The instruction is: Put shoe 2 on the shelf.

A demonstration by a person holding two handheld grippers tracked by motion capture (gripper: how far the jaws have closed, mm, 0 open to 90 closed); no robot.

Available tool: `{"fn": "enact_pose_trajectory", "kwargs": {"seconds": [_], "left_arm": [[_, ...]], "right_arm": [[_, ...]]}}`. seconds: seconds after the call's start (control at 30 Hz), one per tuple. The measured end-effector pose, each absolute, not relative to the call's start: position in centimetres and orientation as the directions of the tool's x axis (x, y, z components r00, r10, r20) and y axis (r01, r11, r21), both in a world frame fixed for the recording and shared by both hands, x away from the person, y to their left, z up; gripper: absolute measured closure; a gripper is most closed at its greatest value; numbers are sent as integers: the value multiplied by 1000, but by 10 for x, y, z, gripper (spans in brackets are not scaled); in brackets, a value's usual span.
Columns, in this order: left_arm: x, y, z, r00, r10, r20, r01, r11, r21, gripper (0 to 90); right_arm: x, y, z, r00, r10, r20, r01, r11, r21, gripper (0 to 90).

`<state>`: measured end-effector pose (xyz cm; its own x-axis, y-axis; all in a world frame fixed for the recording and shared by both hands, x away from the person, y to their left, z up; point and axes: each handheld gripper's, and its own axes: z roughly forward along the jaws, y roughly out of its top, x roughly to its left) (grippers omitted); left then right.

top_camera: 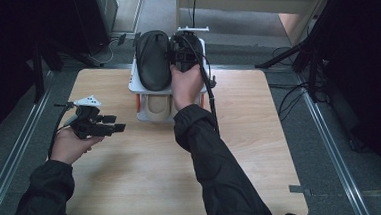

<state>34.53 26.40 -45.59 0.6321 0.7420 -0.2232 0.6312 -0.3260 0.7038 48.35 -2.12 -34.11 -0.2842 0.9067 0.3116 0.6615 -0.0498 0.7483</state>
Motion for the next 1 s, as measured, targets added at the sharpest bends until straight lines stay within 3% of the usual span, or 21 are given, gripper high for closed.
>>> {"fn": "enact_pose_trajectory", "kwargs": {"seconds": [0.43, 1.0], "left_arm": [[347, 265, -456, 632, 740, -232, 632, -318, 707, 413], [348, 260, -459, 632, 741, -229, 638, -329, 696, 413]], "right_arm": [[446, -43, -347, -393, 879, 271, 639, 49, 768, 730], [394, -65, -358, -475, 825, 307, 615, 61, 786, 738]]}}
